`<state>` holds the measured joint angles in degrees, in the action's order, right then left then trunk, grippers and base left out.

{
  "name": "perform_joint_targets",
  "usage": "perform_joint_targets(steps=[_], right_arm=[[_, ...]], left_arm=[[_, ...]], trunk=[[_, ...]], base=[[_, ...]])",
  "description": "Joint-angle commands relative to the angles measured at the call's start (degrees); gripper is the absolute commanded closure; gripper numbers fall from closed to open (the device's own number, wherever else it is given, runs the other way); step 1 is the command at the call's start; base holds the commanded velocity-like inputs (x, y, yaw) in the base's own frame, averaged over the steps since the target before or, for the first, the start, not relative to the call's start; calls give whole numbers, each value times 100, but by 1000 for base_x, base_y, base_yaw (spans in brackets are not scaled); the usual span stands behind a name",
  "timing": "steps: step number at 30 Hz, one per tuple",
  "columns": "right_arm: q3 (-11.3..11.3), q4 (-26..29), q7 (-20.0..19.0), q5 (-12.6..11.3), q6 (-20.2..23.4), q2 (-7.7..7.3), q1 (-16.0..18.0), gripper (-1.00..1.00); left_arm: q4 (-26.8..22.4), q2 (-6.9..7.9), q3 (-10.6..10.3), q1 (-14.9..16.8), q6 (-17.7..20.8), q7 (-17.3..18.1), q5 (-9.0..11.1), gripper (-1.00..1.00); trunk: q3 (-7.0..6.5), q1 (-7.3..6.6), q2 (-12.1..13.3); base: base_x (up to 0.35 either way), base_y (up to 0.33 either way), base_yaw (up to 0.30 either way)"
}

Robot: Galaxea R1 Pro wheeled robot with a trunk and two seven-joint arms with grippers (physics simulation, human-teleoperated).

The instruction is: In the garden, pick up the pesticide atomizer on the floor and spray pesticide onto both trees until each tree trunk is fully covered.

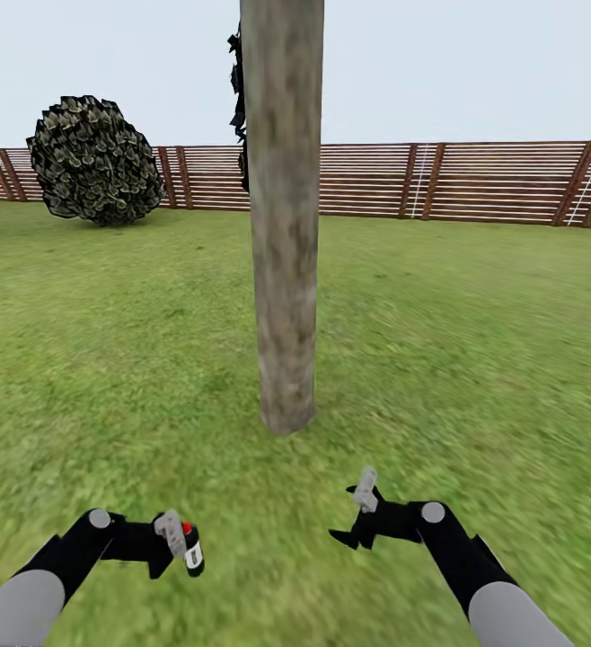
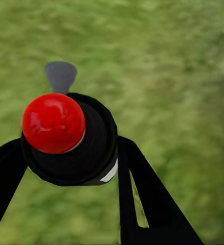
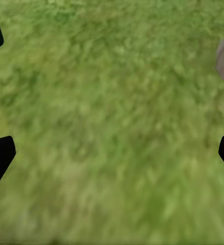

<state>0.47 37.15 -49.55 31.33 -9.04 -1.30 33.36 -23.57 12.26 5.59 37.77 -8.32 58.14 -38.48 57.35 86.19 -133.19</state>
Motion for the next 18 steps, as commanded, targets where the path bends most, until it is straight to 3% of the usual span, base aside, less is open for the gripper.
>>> perform_joint_targets(steps=[1, 2, 3, 4, 7, 12, 18], right_arm=[[-102, 7, -31, 55, -45, 3, 3, -100], [-255, 9, -54, 51, -45, 4, 3, -100], [-428, 10, -71, 47, -48, 5, 3, 100], [-676, 11, -85, 39, -48, 25, 3, 100], [-911, 23, -96, 39, -41, 116, 5, 100], [-971, 30, -98, 54, -37, 327, 11, 100], [-984, 239, -102, 50, -25, 523, 21, 100]], left_arm=[[-8, -39, 43, 6, -43, 100, -74, 100], [-23, -85, 36, 8, -38, 172, -98, 100], [-62, -142, 22, 9, -35, 228, -143, 100], [-166, -232, -38, 10, -24, 282, -290, 100], [-304, -368, -125, 10, 43, 326, -540, 100], [-344, -592, -157, 11, 106, 337, -699, 100], [-350, -978, -156, 11, 207, 338, -1313, 100]], trunk=[[5, -1, -2], [5, -1, -2], [5, -1, -2], [5, -1, -2], [5, -1, -2], [5, -1, -2], [5, -1, -2]], base=[[0, 0, 0], [0, 0, 0], [0, 0, 0], [0, 0, 0], [0, 0, 0], [0, 0, 0], [0, 0, 0]])
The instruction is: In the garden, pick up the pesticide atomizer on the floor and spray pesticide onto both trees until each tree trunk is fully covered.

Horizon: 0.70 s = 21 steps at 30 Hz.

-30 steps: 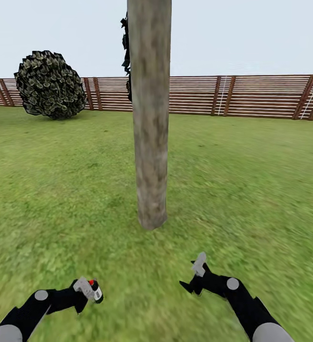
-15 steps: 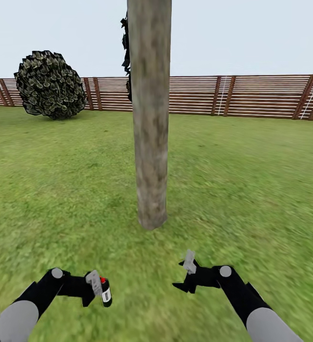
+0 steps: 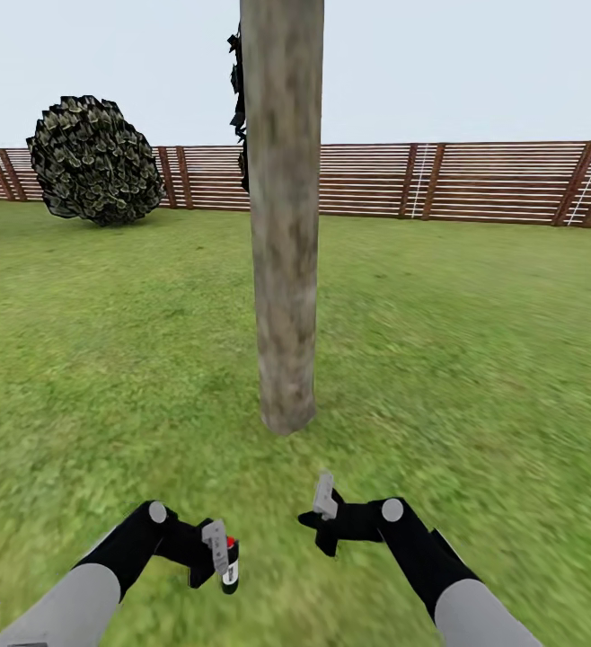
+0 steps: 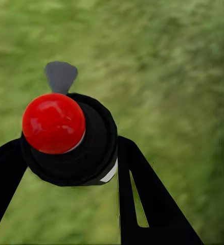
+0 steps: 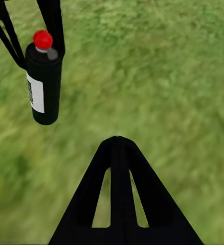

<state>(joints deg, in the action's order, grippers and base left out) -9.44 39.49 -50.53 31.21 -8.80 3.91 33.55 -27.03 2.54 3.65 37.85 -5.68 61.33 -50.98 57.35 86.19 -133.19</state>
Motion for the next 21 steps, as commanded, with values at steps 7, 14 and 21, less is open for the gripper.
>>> perform_joint_targets(steps=[7, 14, 21], right_arm=[[4, 94, -6, 62, 183, 250, 3, 100], [1, 168, -9, 61, 203, 301, 3, 100], [-5, 173, -9, 61, 203, 304, 3, 100]], left_arm=[[-12, -315, 31, 13, -55, 19, -163, 100], [-117, -399, 37, 95, -50, 19, -158, 100], [-127, -523, 34, 155, -56, 27, -158, 100]], trunk=[[5, -1, -2], [5, -1, -2], [5, -1, -2]], base=[[0, 0, 0], [0, 0, 0], [0, 0, 0]])
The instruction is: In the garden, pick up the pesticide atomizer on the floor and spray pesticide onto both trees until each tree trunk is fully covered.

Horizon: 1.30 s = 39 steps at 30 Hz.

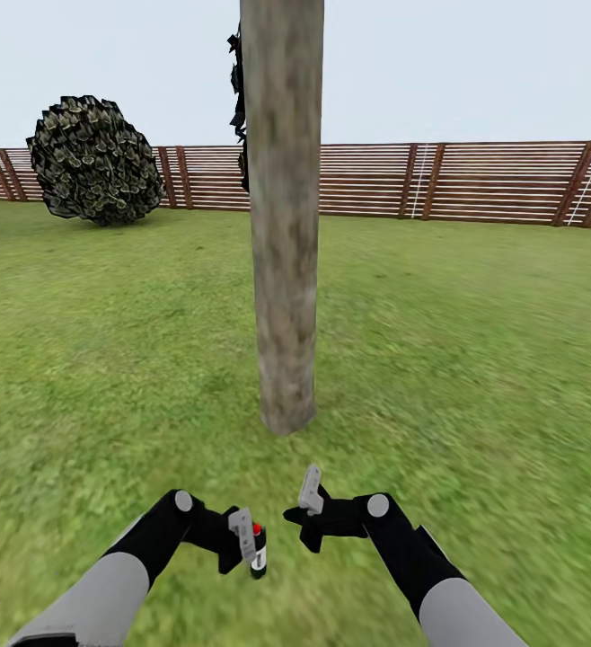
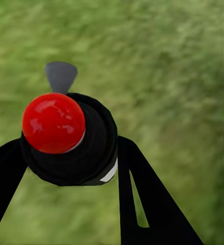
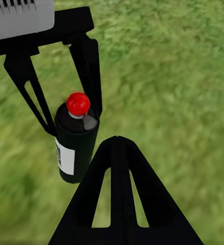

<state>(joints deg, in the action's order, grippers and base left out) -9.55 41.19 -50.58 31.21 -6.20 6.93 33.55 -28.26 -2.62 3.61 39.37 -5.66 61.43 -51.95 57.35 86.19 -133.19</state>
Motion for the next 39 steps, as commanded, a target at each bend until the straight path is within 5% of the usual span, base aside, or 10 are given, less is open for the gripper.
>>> perform_joint_targets(steps=[1, 39], right_arm=[[6, 3, -4, 61, -57, 1, 3, 100], [6, -3, -4, 61, -57, 2, 3, 100]], left_arm=[[-4, -23, 37, 5, -61, 18, -61, 100], [-13, -349, 43, 184, -58, 52, -52, 100]], trunk=[[5, -1, -2], [5, -1, -2]], base=[[0, 0, 0], [0, 0, 0]])
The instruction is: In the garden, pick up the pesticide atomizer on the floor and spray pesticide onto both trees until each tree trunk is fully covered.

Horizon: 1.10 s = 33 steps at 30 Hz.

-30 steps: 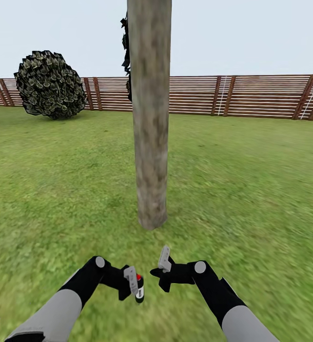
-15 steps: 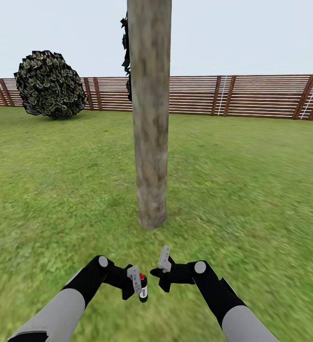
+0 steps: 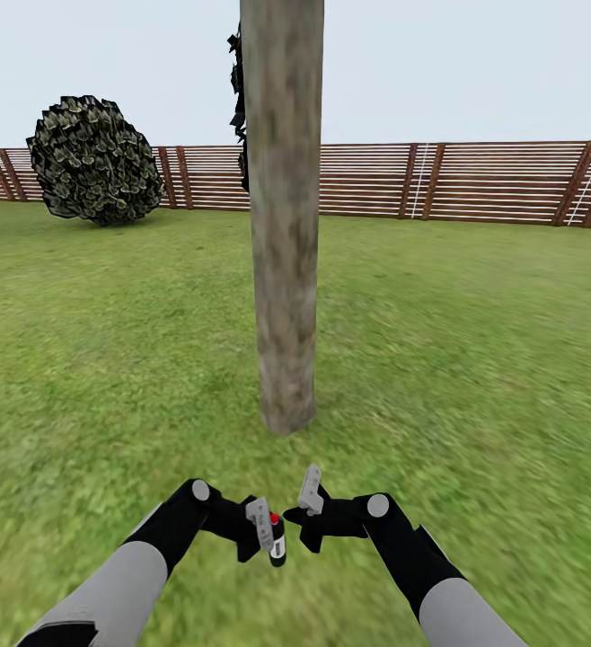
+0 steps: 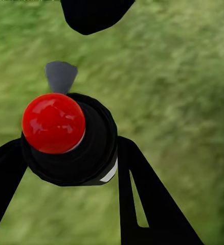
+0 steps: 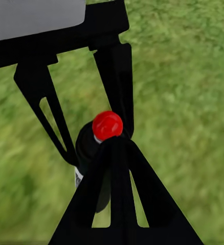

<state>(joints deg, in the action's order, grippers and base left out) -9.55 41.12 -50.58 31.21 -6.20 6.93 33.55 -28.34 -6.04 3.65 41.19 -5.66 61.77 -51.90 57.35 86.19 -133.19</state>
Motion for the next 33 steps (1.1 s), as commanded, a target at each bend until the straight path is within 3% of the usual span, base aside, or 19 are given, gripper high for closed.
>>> perform_joint_targets(steps=[1, 33], right_arm=[[6, 4, -4, 61, -57, 1, 3, 100], [6, 1, -3, 68, -65, 1, 3, 100]], left_arm=[[-3, -9, 39, 3, -58, 18, -57, 100], [0, -73, 41, 38, -58, 81, -20, 100]], trunk=[[5, -1, -2], [5, -1, -2]], base=[[0, 0, 0], [0, 0, 0]])
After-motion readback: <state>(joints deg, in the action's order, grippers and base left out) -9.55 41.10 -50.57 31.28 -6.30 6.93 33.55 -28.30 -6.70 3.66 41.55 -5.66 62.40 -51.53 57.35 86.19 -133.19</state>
